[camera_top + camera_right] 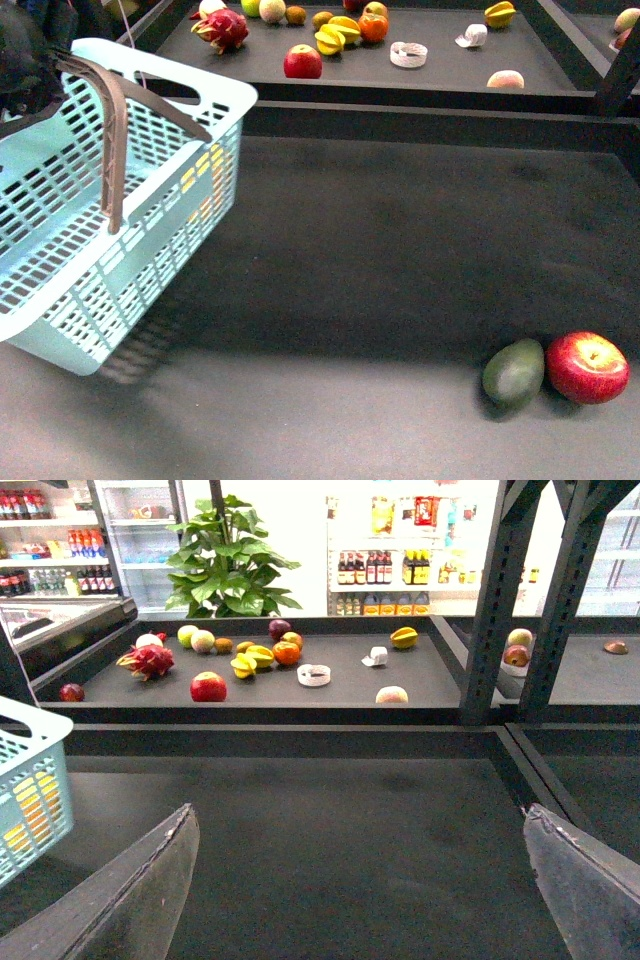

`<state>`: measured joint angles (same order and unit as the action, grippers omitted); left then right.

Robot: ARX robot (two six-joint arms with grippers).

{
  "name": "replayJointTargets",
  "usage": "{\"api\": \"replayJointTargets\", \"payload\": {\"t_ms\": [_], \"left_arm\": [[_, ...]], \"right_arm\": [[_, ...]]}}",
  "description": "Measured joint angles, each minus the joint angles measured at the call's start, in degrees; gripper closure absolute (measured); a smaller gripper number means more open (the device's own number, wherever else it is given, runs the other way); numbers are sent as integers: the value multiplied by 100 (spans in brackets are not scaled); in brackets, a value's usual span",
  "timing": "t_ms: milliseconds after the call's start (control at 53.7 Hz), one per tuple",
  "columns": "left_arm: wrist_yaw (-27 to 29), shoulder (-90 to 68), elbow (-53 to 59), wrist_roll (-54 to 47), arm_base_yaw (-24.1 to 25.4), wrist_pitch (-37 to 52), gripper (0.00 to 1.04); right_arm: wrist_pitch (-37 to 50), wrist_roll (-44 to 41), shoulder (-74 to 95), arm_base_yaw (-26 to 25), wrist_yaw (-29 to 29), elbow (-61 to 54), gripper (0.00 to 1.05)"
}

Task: Pick mango with right arm and hold basket with left

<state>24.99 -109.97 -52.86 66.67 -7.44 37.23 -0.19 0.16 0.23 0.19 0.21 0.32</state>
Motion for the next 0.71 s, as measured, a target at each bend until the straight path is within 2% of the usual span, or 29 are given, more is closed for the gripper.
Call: {"api": "replayJointTargets", "payload": {"t_ms": [242,596,634,708], "left_arm": [[142,-352,-96,402,330,0,93],[-7,-638,-286,1123,407,-216,93],[-42,-645,-291,1176,407,-232,89],[-125,-649,-315,1300,407,-245,75]], "right_arm": [[0,2,0,0,0,0,8],[0,2,0,0,0,0,8],[0,2,0,0,0,0,8],[0,0,0,0,-2,0,8]]}}
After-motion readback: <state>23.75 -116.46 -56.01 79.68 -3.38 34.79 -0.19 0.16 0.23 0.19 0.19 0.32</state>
